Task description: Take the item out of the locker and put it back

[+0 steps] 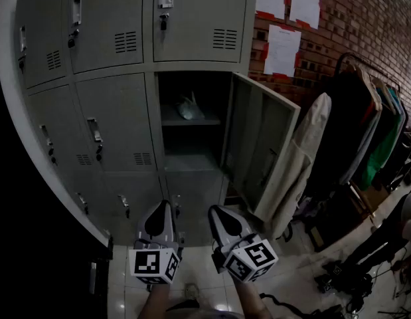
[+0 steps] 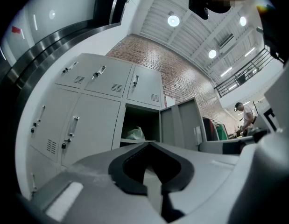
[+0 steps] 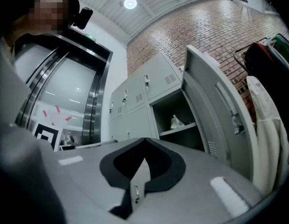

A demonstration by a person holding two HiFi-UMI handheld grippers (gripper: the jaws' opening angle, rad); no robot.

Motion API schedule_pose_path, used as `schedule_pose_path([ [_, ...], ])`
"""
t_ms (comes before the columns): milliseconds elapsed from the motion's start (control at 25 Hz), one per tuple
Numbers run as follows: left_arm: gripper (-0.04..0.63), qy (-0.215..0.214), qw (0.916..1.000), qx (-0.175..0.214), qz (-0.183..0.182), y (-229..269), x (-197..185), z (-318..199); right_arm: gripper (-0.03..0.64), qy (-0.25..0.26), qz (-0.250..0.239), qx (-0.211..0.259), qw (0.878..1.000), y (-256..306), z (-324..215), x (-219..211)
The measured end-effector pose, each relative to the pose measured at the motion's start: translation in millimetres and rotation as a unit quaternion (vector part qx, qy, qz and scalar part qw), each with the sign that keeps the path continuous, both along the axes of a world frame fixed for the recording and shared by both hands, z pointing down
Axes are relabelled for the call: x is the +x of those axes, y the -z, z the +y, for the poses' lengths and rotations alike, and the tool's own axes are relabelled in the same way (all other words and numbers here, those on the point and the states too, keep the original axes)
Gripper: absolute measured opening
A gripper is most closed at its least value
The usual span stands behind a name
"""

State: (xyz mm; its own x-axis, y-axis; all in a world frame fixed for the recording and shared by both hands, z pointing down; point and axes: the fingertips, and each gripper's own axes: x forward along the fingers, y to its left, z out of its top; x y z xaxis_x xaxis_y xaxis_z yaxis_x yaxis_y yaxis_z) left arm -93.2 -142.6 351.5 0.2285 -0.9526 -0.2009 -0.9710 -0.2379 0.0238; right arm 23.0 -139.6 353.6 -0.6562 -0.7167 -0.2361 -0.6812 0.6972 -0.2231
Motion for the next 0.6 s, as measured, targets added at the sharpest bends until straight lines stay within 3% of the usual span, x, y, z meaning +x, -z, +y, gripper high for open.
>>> schedule_pose_path([
  [280,0.005,-0.008,0.9998,0.015,-0.008,28,-29,-92,0.002,-0.034,0.001,0.007,0.999,21,-101,-16],
  [600,0.005,-0.006,0.9999,0.010,-0.004,25,-30,-137,0.002,-0.053,0.026,-0.003,0.998,14,-148,-13],
])
